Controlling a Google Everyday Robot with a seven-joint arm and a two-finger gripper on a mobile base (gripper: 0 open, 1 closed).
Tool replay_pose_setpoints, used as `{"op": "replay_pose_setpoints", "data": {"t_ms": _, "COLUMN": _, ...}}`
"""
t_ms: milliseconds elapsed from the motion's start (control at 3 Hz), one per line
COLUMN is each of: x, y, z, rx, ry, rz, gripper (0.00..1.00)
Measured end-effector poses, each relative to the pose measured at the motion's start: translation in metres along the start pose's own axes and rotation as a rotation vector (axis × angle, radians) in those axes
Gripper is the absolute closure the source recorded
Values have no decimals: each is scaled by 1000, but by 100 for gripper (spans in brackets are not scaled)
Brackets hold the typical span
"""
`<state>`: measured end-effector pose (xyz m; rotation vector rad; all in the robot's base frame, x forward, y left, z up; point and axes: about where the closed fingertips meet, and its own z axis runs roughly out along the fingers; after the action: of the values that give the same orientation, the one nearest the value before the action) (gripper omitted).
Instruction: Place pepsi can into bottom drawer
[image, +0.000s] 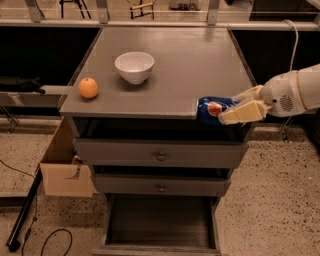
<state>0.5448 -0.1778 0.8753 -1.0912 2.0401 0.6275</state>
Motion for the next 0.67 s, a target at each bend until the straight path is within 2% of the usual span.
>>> {"op": "replay_pose_setpoints", "data": {"t_ms": 333, "x": -6, "y": -5, "z": 7, "rx": 13, "ry": -3, "rz": 8, "gripper": 100}}
{"op": "replay_pose_setpoints", "data": {"t_ms": 667, "x": -9, "y": 9, "z": 5, "rx": 73, "ry": -63, "rz": 56, "gripper": 100}}
